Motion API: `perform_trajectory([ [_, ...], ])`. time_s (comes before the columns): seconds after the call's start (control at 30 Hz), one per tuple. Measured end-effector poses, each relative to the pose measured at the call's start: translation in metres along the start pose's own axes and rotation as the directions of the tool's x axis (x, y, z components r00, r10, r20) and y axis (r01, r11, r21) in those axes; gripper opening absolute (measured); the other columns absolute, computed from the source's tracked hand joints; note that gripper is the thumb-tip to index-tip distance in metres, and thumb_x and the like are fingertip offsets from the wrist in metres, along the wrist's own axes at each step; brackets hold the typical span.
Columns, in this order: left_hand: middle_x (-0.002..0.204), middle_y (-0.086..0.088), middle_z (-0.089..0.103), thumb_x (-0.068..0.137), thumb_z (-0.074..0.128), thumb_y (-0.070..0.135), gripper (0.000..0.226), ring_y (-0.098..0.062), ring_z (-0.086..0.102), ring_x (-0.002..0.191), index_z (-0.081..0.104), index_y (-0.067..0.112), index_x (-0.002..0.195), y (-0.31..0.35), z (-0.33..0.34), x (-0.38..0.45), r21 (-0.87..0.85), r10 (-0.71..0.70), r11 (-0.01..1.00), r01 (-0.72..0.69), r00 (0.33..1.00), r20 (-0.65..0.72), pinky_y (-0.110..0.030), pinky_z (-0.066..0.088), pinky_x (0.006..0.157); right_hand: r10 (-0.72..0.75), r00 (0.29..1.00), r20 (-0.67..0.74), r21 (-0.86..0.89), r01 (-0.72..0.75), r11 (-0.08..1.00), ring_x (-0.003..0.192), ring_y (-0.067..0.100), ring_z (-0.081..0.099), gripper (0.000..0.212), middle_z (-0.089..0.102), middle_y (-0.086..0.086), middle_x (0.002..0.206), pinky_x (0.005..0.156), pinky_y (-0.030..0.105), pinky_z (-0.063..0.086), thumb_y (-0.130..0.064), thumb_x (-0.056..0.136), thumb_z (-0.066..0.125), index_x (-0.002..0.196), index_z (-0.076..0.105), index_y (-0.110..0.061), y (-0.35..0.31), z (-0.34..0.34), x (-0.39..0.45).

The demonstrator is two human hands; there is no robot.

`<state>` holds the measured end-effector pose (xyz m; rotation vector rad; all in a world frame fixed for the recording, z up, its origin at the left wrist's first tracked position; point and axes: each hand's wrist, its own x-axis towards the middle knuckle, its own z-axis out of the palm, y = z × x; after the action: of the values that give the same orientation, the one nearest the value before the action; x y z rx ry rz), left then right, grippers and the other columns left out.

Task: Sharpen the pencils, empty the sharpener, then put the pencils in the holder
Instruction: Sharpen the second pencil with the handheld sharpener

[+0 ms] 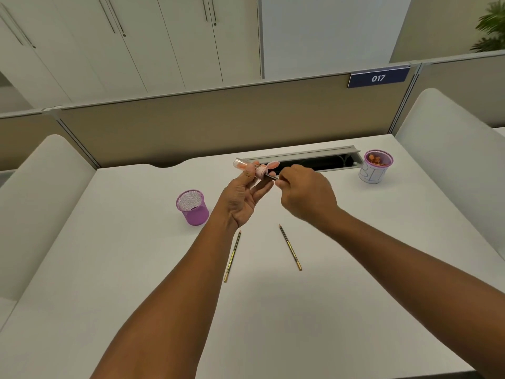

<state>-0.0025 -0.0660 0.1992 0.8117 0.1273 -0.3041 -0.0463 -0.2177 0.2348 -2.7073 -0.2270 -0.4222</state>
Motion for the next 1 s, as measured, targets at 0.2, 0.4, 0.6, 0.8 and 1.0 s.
perform_trajectory([
  [0.2,0.107,-0.017,0.074,0.096,0.060,0.020,0.026,-0.029,0.074,0.095,0.064,0.002,0.114,0.001,0.003,0.003,-0.008,0.007,1.000,-0.007,1.000,-0.013,-0.035,0.062,0.076,0.011,1.000,-0.011,-0.105,-0.013,0.994,0.053,0.018,0.041,0.018,0.056,0.002,0.068,0.049,0.026,0.021,-0.017,0.091,0.046,0.074,0.052,-0.017,-0.003,0.004,0.001],
  [0.4,0.109,-0.015,0.074,0.088,0.061,0.024,0.038,-0.026,0.073,0.101,0.059,0.005,0.121,0.007,-0.003,-0.003,0.019,-0.011,1.000,0.009,0.991,0.133,-0.032,0.060,0.080,0.315,0.644,0.697,0.516,-0.756,0.402,0.037,0.009,0.028,0.026,0.043,-0.004,0.048,0.034,0.019,0.021,-0.018,0.093,0.043,0.071,0.056,-0.011,-0.006,-0.018,0.025],
  [0.6,0.118,-0.017,0.071,0.100,0.051,0.021,0.031,-0.029,0.070,0.107,0.058,0.005,0.126,0.003,-0.010,-0.002,0.030,-0.046,0.999,0.042,0.991,0.126,-0.035,0.059,0.085,0.193,0.466,0.864,0.440,-0.883,0.164,0.034,0.006,0.025,0.032,0.039,-0.004,0.047,0.029,0.018,0.022,-0.020,0.100,0.037,0.076,0.056,-0.010,0.006,-0.022,0.026],
  [0.8,0.113,-0.015,0.074,0.102,0.049,0.023,0.028,-0.026,0.073,0.100,0.056,0.004,0.122,-0.004,-0.008,0.003,-0.003,-0.026,1.000,0.026,0.999,0.035,-0.033,0.061,0.078,0.333,0.756,0.563,0.409,-0.605,0.683,0.056,0.014,0.043,0.032,0.057,0.003,0.069,0.049,0.023,0.035,-0.028,0.096,0.047,0.080,0.067,-0.010,0.003,-0.005,0.012],
  [1.0,0.101,-0.015,0.076,0.103,0.049,0.021,0.020,-0.023,0.075,0.089,0.058,0.005,0.111,-0.001,-0.012,0.006,-0.072,-0.012,0.997,0.006,0.997,-0.072,-0.036,0.061,0.082,0.277,0.868,0.413,0.425,-0.452,0.784,0.080,0.015,0.056,0.031,0.060,-0.004,0.080,0.068,0.029,0.045,-0.032,0.099,0.043,0.085,0.066,-0.015,0.010,0.007,0.004],
])
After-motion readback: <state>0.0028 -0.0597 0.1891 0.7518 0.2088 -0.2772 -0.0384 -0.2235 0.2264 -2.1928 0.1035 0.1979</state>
